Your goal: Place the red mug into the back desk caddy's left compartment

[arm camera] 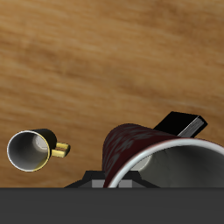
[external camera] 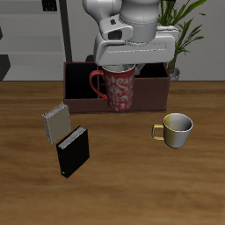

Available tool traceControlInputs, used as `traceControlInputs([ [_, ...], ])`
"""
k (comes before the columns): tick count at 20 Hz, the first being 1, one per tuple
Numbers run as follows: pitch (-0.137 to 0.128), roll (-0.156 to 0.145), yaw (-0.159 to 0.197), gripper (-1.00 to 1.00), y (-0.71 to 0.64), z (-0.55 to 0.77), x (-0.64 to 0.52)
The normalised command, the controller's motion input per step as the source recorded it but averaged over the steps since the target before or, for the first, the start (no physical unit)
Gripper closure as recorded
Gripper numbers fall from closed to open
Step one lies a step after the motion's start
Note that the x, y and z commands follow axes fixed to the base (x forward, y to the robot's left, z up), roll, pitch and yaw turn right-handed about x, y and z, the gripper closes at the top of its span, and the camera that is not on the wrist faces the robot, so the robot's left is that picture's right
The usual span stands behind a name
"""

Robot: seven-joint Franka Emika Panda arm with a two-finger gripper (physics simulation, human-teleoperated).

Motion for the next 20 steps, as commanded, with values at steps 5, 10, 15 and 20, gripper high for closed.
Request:
traceControlInputs([
  [5,-0.038,0.017,0.005,1.0,-0.09,0.16,-0.59],
  [10,-0.016,0.012,-0.004,1.0,-0.12,0.1,-0.41],
  [15,-0.017,-0.004,0.008,1.0,-0.25,0.1,-0.53],
  [20,-0.023,-0.01,-0.003,1.0,-0.21,0.1,-0.46],
])
